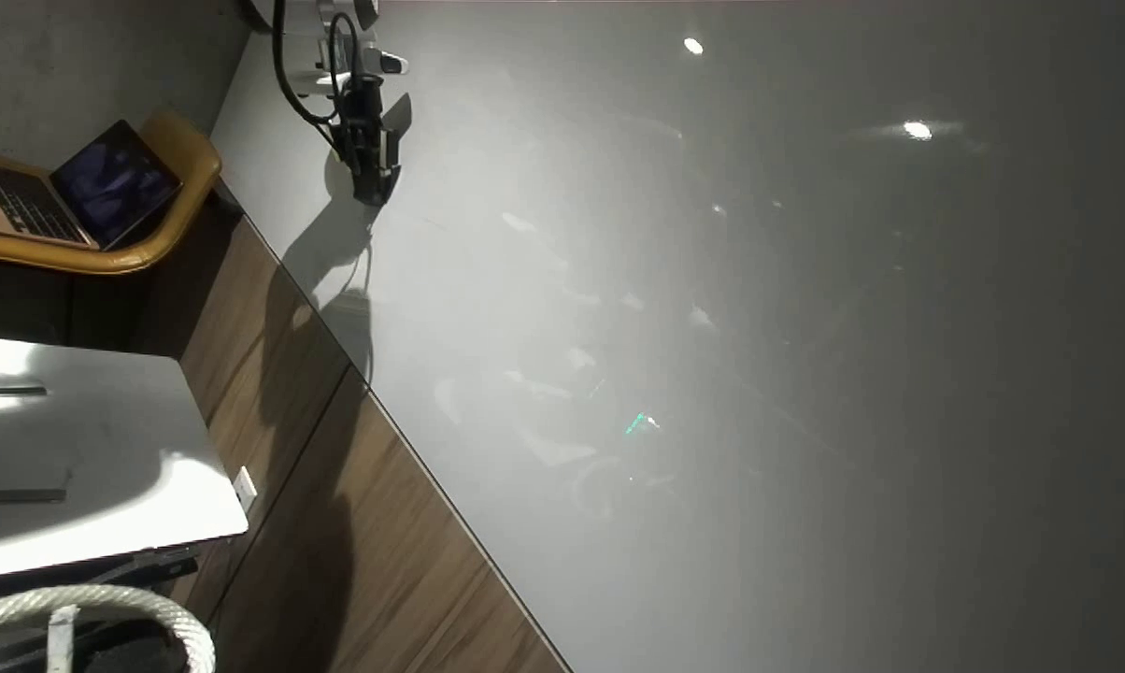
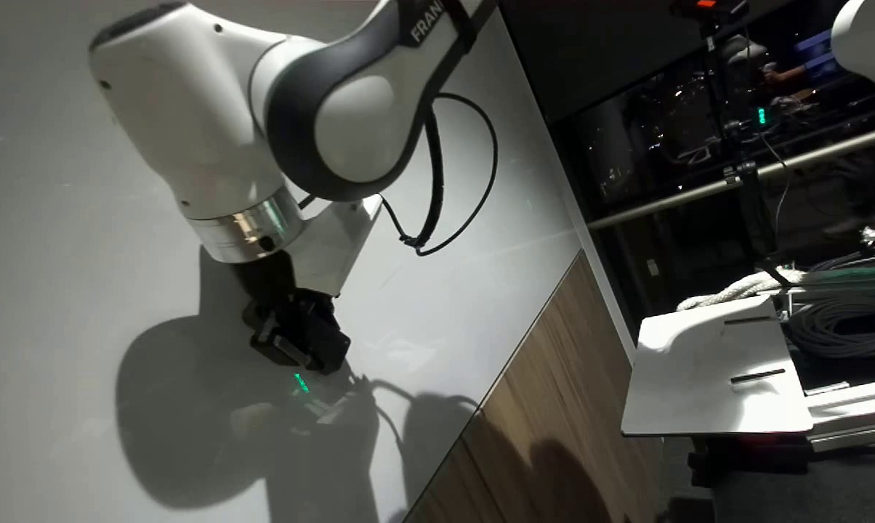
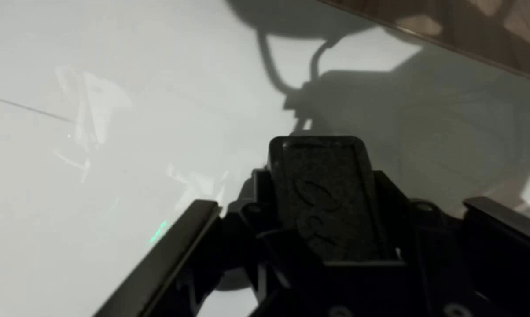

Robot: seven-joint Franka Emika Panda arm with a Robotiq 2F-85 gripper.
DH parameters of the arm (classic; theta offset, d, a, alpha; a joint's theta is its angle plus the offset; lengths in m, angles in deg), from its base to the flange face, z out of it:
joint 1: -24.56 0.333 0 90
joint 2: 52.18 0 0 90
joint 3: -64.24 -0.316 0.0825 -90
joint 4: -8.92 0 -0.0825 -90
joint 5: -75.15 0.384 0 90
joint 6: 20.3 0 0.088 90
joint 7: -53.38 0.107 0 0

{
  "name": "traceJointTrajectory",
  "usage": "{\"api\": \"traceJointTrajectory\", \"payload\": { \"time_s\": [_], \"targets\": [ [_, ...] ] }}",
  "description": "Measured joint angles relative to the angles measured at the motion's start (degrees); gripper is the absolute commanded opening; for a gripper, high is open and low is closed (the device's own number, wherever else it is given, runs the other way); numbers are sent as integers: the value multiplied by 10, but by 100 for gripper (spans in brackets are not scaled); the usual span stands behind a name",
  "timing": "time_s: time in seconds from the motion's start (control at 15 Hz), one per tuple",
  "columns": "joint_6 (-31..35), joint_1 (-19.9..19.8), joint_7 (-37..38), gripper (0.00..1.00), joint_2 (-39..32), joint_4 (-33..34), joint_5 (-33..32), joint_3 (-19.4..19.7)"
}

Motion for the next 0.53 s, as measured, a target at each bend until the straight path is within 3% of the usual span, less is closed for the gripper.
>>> {"api": "traceJointTrajectory", "payload": {
  "time_s": [0.53],
  "targets": [
    [110,-87,17,31,131,-220,-61,66]
  ]
}}
